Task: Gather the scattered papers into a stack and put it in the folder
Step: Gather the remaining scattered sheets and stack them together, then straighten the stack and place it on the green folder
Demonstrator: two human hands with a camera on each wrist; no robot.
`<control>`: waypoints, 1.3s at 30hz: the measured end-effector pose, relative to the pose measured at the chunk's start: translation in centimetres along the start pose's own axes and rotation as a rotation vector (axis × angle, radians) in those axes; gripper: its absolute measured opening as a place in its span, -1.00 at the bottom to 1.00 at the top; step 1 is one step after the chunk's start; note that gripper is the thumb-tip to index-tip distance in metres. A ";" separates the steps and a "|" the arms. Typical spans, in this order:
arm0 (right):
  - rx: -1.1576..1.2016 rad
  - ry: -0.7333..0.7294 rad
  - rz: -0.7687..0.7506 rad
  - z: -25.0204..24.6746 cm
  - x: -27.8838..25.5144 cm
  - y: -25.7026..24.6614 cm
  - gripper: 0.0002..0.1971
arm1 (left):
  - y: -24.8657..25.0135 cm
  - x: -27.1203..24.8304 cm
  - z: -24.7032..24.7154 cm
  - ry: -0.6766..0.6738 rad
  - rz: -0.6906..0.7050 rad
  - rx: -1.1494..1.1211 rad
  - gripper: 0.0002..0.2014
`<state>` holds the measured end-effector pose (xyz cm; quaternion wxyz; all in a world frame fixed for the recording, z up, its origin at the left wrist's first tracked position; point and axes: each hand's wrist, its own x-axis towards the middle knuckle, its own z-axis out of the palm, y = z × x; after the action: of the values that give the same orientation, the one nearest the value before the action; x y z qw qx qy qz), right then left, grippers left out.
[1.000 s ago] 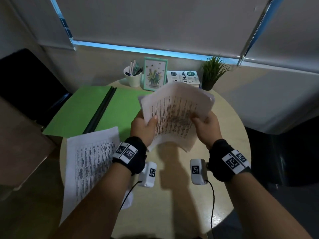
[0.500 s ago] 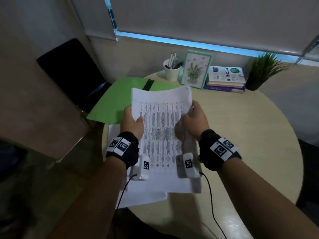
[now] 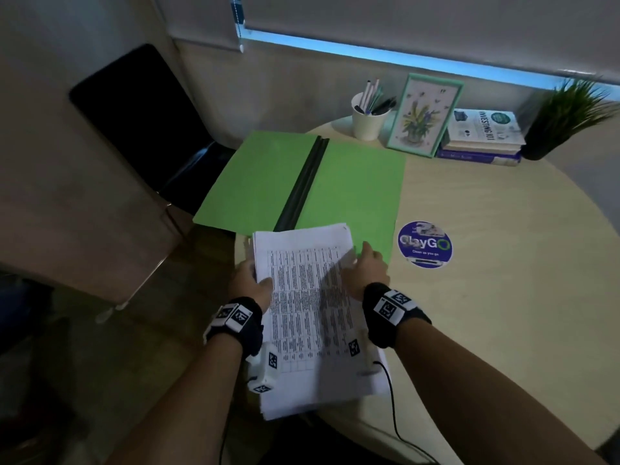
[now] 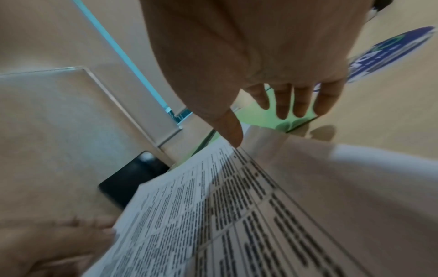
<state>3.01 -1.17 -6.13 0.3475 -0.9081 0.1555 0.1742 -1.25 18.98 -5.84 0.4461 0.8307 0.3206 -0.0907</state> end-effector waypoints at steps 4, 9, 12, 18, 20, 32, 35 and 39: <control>-0.024 0.056 0.199 1.7 -0.6 1.2 -0.53 | -1.1 0.5 -0.2 0.010 -0.067 0.043 -0.42; -0.015 -0.020 0.313 3.8 -0.5 -0.5 -0.46 | -1.0 1.0 0.7 -0.042 -0.171 -0.008 -0.23; 0.011 -0.072 0.358 3.4 -0.1 -0.4 -0.52 | -0.8 1.9 0.2 -0.072 -0.261 -0.069 -0.40; -0.067 -0.129 0.351 3.1 -0.7 0.2 -0.71 | -0.6 2.0 1.6 -0.051 -0.211 0.020 -0.49; -0.135 -0.084 0.310 3.5 -1.3 0.3 -0.63 | -1.0 1.7 2.2 -0.023 -0.173 -0.005 -0.47; 0.333 -0.033 0.198 -1.6 -2.2 5.3 -0.69 | 1.5 -1.4 3.9 -0.156 -0.087 -0.229 -0.59; 0.411 0.054 0.110 -5.4 -2.6 6.3 -0.72 | 5.5 -3.1 5.4 -0.188 0.036 -0.241 -0.41; 0.541 0.221 -0.047 -12.0 -3.8 6.8 -0.81 | 12.4 -6.4 7.9 -0.199 0.255 -0.258 -0.53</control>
<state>-0.60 -13.67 -0.07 0.5618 -0.7994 0.2122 0.0181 2.45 4.88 0.73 0.5860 0.7875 0.1760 -0.0735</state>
